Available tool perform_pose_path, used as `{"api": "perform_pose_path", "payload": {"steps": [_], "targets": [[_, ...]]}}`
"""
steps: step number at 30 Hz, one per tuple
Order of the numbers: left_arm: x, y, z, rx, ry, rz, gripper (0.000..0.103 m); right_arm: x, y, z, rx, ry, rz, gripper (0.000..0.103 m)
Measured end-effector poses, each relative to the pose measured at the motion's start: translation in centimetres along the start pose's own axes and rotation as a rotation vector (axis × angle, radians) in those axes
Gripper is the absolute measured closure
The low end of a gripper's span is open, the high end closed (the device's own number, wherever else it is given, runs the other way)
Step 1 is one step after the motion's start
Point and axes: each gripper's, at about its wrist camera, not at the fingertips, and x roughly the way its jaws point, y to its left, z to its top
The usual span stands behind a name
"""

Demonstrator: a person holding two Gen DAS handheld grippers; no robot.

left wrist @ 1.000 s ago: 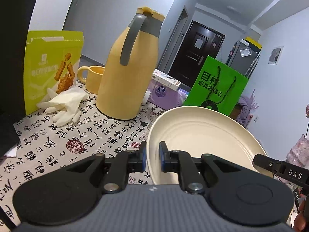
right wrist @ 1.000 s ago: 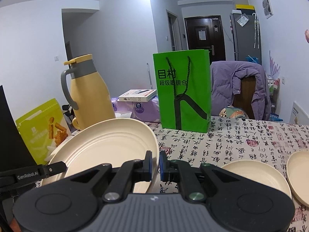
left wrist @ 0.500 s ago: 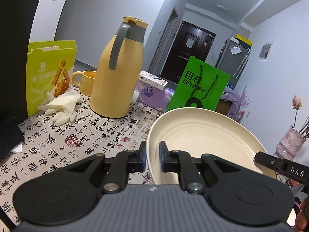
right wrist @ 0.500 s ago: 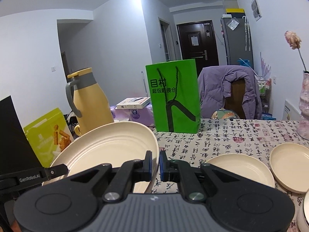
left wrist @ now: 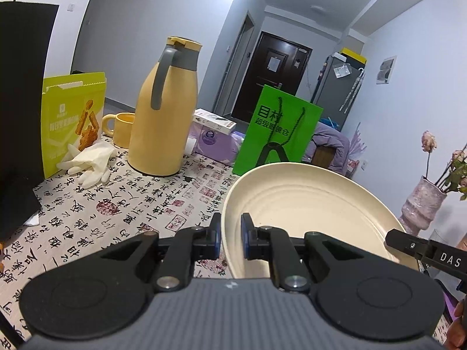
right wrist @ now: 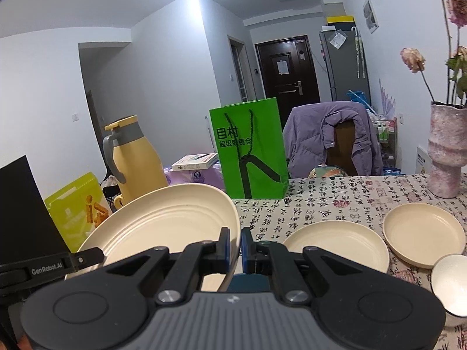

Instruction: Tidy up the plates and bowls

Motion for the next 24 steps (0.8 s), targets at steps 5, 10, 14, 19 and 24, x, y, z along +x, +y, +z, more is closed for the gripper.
{"api": "perform_pose_path", "payload": {"steps": [5, 10, 14, 19, 24], "targets": [[-1.2, -0.7, -0.7, 0.010, 0.010, -0.012, 0.090, -1.7, -0.6, -0.6, 0.017, -0.008, -0.011, 0.095], [-2.3, -1.4, -1.4, 0.027, 0.008, -0.017, 0.090, -3.2, -1.1, -1.3, 0.035, -0.014, -0.017, 0.095], [-3.1, -1.9, -1.7, 0.038, 0.007, -0.021, 0.090, -4.4, -1.5, -1.8, 0.049, -0.020, -0.020, 0.095], [-3.9, -2.5, -2.2, 0.051, 0.009, -0.029, 0.090, -5.6, -2.0, -2.4, 0.066, -0.028, -0.026, 0.095], [-4.7, -3.1, -2.8, 0.059, 0.015, -0.033, 0.090, -6.7, -2.5, -2.8, 0.081, -0.034, -0.027, 0.095]]}}
